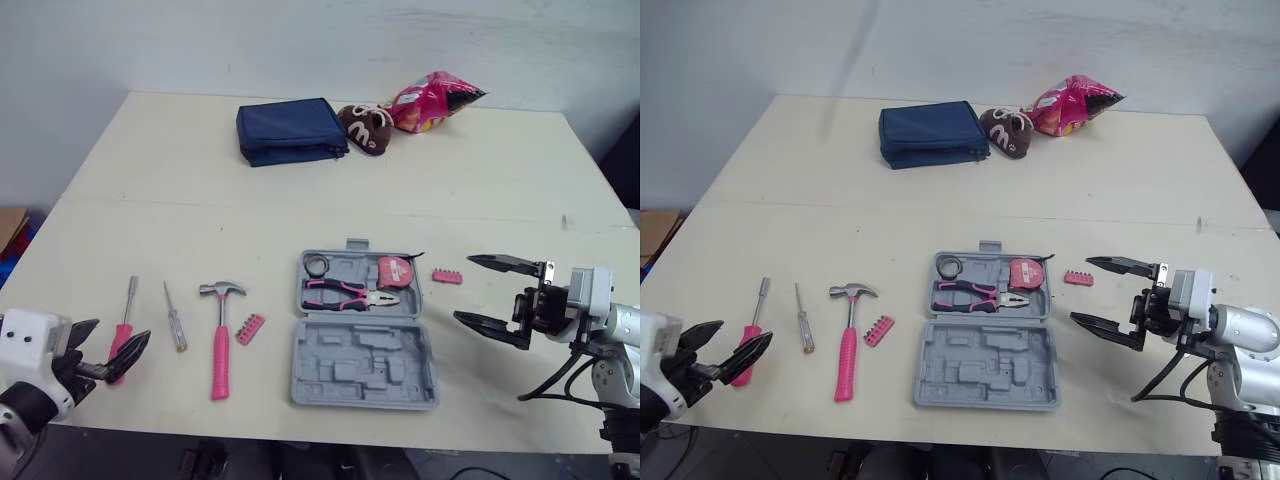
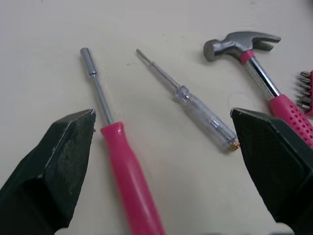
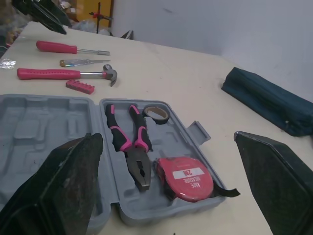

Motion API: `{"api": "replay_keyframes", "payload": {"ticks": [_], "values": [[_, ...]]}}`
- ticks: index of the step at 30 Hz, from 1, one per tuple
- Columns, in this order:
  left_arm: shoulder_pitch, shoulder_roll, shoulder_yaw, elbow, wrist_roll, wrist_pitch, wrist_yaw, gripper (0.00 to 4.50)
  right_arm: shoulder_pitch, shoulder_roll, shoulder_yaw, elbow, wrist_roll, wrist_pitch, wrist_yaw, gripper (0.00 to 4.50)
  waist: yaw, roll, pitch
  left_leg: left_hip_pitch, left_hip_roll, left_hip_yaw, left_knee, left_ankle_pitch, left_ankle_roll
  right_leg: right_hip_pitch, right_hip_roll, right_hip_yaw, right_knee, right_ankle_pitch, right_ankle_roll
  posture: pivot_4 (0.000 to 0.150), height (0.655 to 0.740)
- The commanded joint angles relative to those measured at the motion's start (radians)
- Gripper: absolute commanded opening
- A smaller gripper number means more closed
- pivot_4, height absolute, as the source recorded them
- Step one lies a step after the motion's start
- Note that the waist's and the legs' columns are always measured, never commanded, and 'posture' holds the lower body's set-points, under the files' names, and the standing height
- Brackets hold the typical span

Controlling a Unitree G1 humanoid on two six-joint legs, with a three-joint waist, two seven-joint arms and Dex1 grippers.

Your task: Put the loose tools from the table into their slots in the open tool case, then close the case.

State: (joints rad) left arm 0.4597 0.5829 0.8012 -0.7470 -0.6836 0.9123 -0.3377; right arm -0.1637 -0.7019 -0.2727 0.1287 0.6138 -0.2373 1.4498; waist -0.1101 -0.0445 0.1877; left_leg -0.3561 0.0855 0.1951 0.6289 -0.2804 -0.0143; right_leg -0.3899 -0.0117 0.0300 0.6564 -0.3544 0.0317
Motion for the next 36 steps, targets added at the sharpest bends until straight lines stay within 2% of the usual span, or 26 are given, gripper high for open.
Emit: {"api": "replay_keyframes", "payload": {"ticks": [1, 4, 8, 12, 19, 27, 30, 36], "values": [[-0.052, -0.043, -0.058, -0.109, -0.011, 0.126, 0.162, 4.48, -0.025, 0.009, 0.015, 0.012, -0.003, -0.01, 0.024, 4.5, 0.001, 0.0, 0.0, 0.0, 0.0, 0.0, 0.001, 0.0, 0.0, 0.0, 0.0, 0.0, 0.0, 0.0, 0.0, 0.15, 0.74], [-0.161, -0.128, -0.115, -0.147, 0.002, 0.234, 0.32, 4.48, -0.05, 0.025, 0.033, 0.007, 0.004, -0.006, 0.027, 4.5, 0.004, 0.0, 0.0, 0.001, 0.0, -0.001, 0.002, 0.0, 0.001, 0.002, 0.0, 0.0, 0.0, 0.001, 0.001, 0.15, 0.74], [-0.25, -0.208, -0.226, -0.178, 0.02, 0.334, 0.42, 4.48, -0.065, 0.043, 0.056, -0.043, 0.026, 0.013, 0.041, 4.5, 0.008, 0.0, 0.0, 0.002, 0.0, -0.003, 0.004, 0.001, 0.001, 0.005, 0.002, 0.0, 0.0, 0.002, 0.002, 0.15, 0.74], [-0.326, -0.28, -0.311, -0.151, 0.099, 0.388, 0.524, 4.48, -0.076, 0.057, 0.076, -0.093, 0.033, 0.016, 0.041, 4.5, 0.016, 0.0, 0.0, 0.003, -0.001, -0.004, 0.004, 0.001, 0.0, 0.006, 0.002, 0.0, 0.0, 0.002, 0.002, 0.15, 0.74], [-0.406, -0.379, -0.391, -0.108, 0.211, 0.424, 0.603, 4.48, -0.048, 0.054, 0.072, -0.125, 0.026, 0.02, 0.019, 4.5, 0.03, 0.0, 0.0, 0.003, -0.001, -0.005, 0.004, 0.001, 0.0, 0.007, 0.003, 0.0, 0.0, 0.002, 0.002, 0.15, 0.74], [-0.428, -0.403, -0.382, -0.025, 0.279, 0.42, 0.568, 4.48, -0.058, 0.059, 0.081, -0.173, 0.034, 0.025, 0.001, 4.5, 0.028, 0.001, 0.0, 0.004, -0.001, -0.007, 0.004, 0.002, -0.001, 0.008, 0.003, 0.0, 0.0, 0.002, 0.002, 0.15, 0.74], [-0.436, -0.42, -0.405, 0.022, 0.289, 0.424, 0.549, 3.64, -0.056, 0.064, 0.087, -0.189, 0.036, 0.025, -0.003, 4.5, 0.03, 0.003, -0.001, 0.005, -0.003, -0.01, 0.004, 0.002, -0.003, 0.011, 0.003, -0.001, 0.0, 0.002, 0.002, 0.15, 0.74], [-0.405, -0.447, -0.42, 0.022, 0.343, 0.424, 0.549, 0.89, -0.047, 0.058, 0.087, -0.222, 0.033, 0.033, -0.02, 4.5, 0.035, 0.006, -0.003, 0.007, -0.007, -0.018, 0.004, 0.001, -0.003, 0.014, 0.002, -0.001, -0.001, 0.002, 0.002, 0.15, 0.74]]}}
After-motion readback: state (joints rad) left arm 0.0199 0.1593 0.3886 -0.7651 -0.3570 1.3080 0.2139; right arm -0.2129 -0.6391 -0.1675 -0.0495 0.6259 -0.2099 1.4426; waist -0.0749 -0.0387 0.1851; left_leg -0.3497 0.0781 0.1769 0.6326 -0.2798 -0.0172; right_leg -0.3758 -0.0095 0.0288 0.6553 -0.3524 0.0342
